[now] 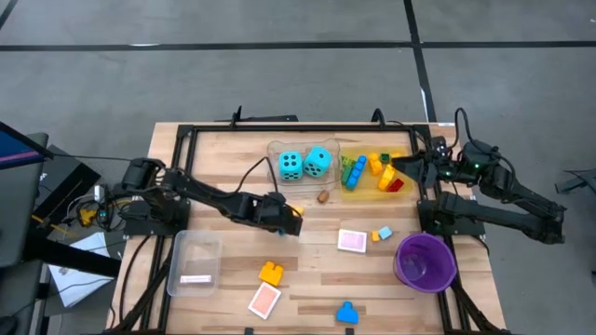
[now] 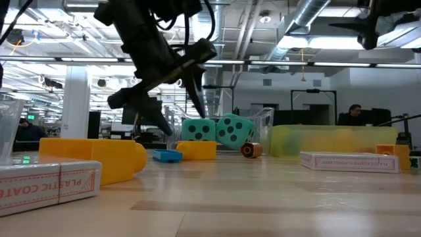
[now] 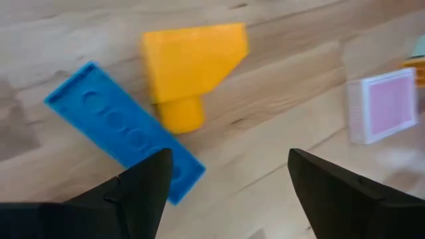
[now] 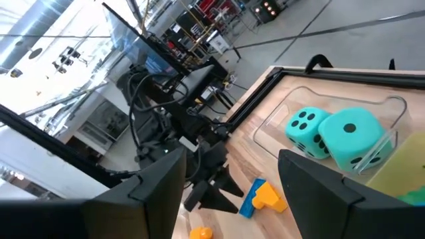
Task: Pick & Place Toys
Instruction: Put the blue game piece into the yellow bin
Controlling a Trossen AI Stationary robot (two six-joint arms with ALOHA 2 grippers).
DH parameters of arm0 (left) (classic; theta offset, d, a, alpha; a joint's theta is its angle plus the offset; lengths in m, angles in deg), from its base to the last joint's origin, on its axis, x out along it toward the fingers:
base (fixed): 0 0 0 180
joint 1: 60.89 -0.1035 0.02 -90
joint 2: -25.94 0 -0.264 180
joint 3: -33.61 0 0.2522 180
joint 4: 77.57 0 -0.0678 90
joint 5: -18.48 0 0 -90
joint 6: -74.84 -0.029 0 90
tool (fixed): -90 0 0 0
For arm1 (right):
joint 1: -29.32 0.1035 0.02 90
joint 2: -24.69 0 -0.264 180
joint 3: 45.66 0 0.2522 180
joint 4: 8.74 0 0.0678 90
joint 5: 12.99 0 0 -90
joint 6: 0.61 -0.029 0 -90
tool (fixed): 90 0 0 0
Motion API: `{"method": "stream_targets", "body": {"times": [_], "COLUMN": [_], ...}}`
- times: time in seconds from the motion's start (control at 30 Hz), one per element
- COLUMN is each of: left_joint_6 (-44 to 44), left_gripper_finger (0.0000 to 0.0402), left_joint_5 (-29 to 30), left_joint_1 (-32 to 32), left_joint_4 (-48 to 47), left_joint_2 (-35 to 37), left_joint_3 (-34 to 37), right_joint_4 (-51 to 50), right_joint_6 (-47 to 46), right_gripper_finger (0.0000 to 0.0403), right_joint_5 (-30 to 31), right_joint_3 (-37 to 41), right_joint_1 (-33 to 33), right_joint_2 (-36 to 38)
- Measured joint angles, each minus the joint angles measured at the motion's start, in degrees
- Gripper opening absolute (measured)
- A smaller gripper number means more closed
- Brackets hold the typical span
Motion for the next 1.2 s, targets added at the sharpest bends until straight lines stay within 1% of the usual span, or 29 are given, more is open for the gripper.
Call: {"method": "stream_targets", "body": {"times": [0.23,0.43,0.7,1.2], "left_joint_6": [2.3,3.0,3.0,5.4], "left_gripper_finger": [0.0294,0.0294,0.0294,0.0294], "left_joint_5": [-4.0,-4.1,-3.4,-3.5], "left_joint_1": [-0.4,-0.7,-1.0,-1.8], "left_joint_4": [-3.4,-6.6,-7.3,-4.8], "left_joint_2": [0.0,0.0,-0.1,-5.6], "left_joint_3": [0.0,0.0,0.0,-0.1], "right_joint_4": [-0.1,-0.2,-0.2,-0.2], "right_joint_6": [0.5,1.4,1.9,2.9], "right_gripper_finger": [0.0232,0.0232,0.0232,0.0232], "right_joint_5": [0.0,0.0,0.0,0.0], "right_joint_3": [0.0,0.0,0.0,0.0], "right_joint_1": [0.6,0.5,0.5,0.6], "right_joint_2": [0.0,0.0,0.0,0.0]}}
